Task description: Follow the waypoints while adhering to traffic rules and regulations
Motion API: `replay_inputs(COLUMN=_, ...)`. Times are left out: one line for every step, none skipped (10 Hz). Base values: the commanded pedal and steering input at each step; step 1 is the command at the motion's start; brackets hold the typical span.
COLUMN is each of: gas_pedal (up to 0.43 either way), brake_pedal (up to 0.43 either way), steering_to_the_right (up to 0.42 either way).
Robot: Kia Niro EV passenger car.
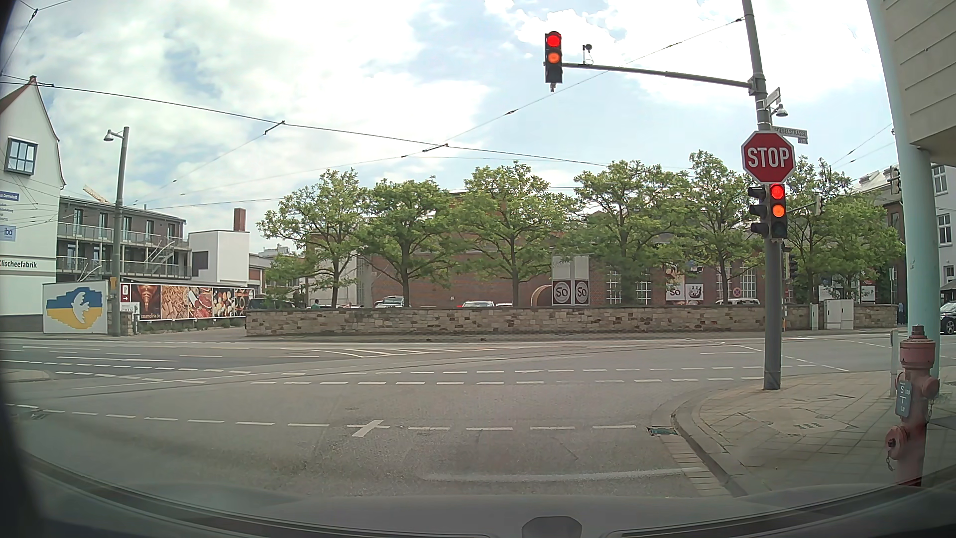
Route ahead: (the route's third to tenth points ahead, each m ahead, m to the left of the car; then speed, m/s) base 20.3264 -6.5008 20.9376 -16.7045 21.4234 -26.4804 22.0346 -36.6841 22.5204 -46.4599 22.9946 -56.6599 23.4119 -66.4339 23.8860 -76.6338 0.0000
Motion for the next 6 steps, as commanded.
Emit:
replay_inputs(gas_pedal=0.0, brake_pedal=0.244, steering_to_the_right=0.036)
replay_inputs(gas_pedal=0.0, brake_pedal=0.232, steering_to_the_right=0.036)
replay_inputs(gas_pedal=0.0, brake_pedal=0.14, steering_to_the_right=0.036)
replay_inputs(gas_pedal=0.0, brake_pedal=0.037, steering_to_the_right=0.036)
replay_inputs(gas_pedal=0.0, brake_pedal=0.037, steering_to_the_right=0.036)
replay_inputs(gas_pedal=0.0, brake_pedal=0.037, steering_to_the_right=0.036)
